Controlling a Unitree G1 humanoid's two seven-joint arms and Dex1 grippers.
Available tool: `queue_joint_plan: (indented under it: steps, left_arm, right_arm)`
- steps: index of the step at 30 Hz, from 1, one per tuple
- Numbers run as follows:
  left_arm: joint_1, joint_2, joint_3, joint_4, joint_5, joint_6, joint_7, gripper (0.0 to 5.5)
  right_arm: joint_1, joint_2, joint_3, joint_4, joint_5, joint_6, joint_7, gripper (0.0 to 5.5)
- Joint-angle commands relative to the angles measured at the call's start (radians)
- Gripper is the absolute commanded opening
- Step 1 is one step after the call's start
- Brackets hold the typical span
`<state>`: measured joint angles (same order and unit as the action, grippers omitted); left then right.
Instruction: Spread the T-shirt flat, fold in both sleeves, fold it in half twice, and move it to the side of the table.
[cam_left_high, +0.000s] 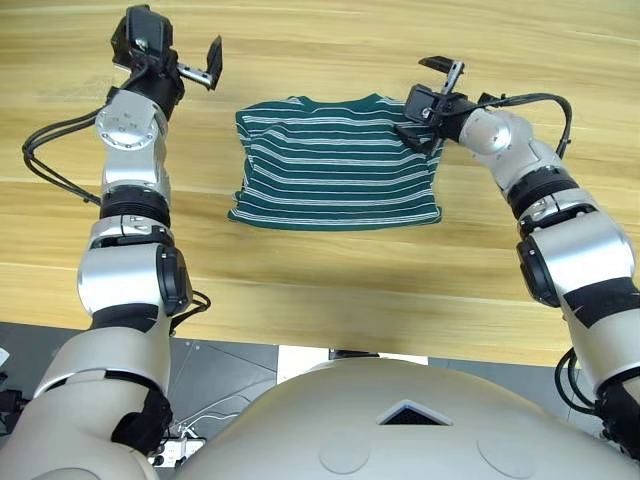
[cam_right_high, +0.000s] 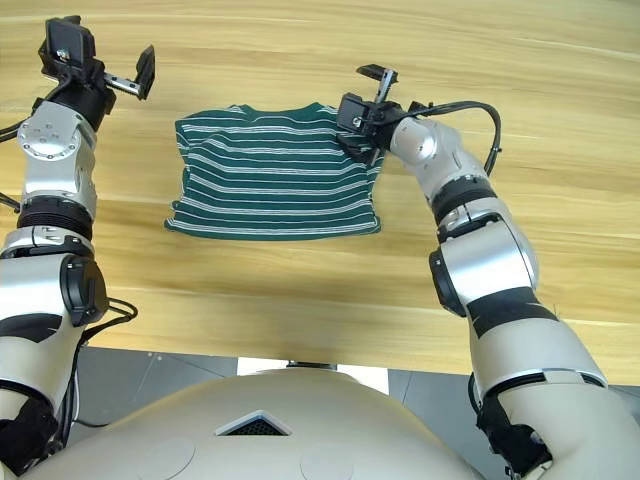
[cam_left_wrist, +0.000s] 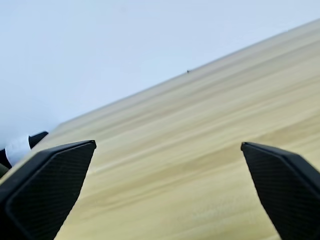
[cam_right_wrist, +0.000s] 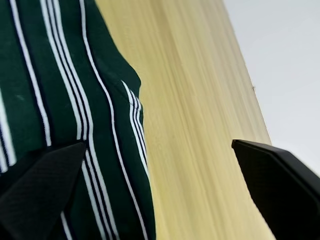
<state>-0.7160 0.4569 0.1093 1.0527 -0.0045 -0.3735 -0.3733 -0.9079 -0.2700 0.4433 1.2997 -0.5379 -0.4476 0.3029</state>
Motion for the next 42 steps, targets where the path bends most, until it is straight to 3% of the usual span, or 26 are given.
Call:
queue_joint_plan:
  steps: [1, 6, 8, 10, 12, 15, 17, 23, 31, 35, 39, 42]
  left_arm:
    - [0.038, -0.007, -0.005, -0.08, -0.011, 0.009, -0.024, 5.38]
    - [0.124, -0.011, -0.003, -0.232, -0.02, 0.035, -0.042, 5.38]
    - [0.181, -0.017, 0.0, -0.346, -0.029, 0.049, -0.041, 5.38]
    - [0.237, -0.028, -0.01, -0.469, -0.033, 0.077, -0.04, 5.38]
    - [0.276, -0.044, -0.023, -0.57, -0.034, 0.112, -0.031, 5.38]
    - [0.321, -0.068, -0.041, -0.701, -0.037, 0.154, -0.027, 5.38]
    - [0.339, -0.081, -0.055, -0.774, -0.034, 0.178, -0.027, 5.38]
    - [0.37, -0.093, -0.06, -0.919, -0.047, 0.243, -0.042, 5.38]
    - [0.422, -0.099, -0.079, -1.021, -0.041, 0.309, -0.039, 5.38]
    - [0.473, -0.068, -0.077, -1.073, -0.036, 0.31, -0.057, 5.38]
    - [0.709, 0.13, -0.093, -1.199, 0.122, 0.164, -0.154, 5.38]
    - [0.815, 0.265, -0.086, -1.253, 0.247, 0.029, -0.187, 5.38]
  right_arm:
    - [0.023, -0.08, 0.085, 0.049, -0.112, 0.074, -0.054, 5.39]
    - [0.048, -0.281, 0.132, 0.059, -0.173, 0.093, -0.136, 5.39]
    - [0.065, -0.355, 0.131, 0.033, -0.165, 0.031, -0.094, 5.39]
    - [0.14, -0.413, 0.11, -0.071, -0.092, -0.111, 0.08, 5.39]
    - [0.306, -0.487, 0.114, -0.353, 0.07, -0.211, 0.336, 5.39]
    - [0.542, -0.625, 0.184, -0.937, 0.37, -0.154, 0.591, 5.39]
    - [0.604, -0.667, 0.219, -1.187, 0.48, -0.093, 0.656, 5.39]
    - [0.711, -0.705, 0.25, -1.605, 0.683, 0.065, 0.764, 5.39]
    - [0.792, -0.679, 0.153, -1.677, 0.695, 0.162, 0.795, 5.39]
    - [0.81, -0.596, -0.002, -1.645, 0.823, 0.187, 0.701, 5.39]
    - [0.883, -0.535, -0.266, -1.459, 0.928, 0.11, 0.601, 5.39]
    - [0.866, -0.511, -0.396, -1.334, 0.924, 0.028, 0.585, 5.39]
